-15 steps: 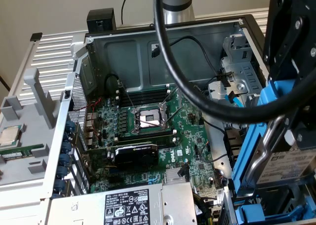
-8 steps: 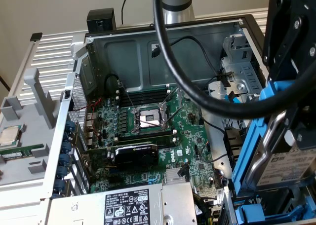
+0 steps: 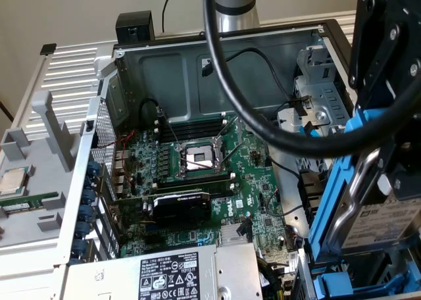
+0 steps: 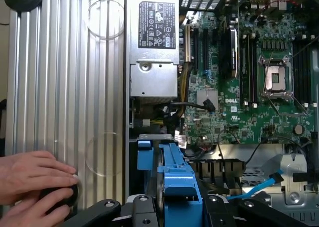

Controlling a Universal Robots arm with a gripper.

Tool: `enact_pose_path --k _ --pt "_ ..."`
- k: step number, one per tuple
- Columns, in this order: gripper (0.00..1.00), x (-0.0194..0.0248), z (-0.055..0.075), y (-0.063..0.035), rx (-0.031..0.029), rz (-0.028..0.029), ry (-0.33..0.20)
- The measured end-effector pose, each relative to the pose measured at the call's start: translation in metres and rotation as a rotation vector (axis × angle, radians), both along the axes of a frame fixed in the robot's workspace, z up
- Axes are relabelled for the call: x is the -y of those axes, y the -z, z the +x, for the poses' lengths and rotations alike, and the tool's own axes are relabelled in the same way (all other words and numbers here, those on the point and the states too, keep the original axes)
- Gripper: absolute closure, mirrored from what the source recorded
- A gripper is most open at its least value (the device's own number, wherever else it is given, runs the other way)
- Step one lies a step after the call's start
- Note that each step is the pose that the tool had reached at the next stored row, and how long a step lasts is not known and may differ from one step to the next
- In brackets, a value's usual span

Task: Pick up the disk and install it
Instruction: 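Insert the disk into the insertion slot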

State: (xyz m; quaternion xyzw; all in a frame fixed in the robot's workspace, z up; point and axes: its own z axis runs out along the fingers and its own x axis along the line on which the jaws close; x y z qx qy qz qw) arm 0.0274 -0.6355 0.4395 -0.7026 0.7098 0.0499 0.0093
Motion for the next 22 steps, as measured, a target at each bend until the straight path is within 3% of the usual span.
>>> enact_pose_path --k 22 --pt "0.63 -0.0004 -0.0016 0.0089 0.0 -0.0002 0.0"
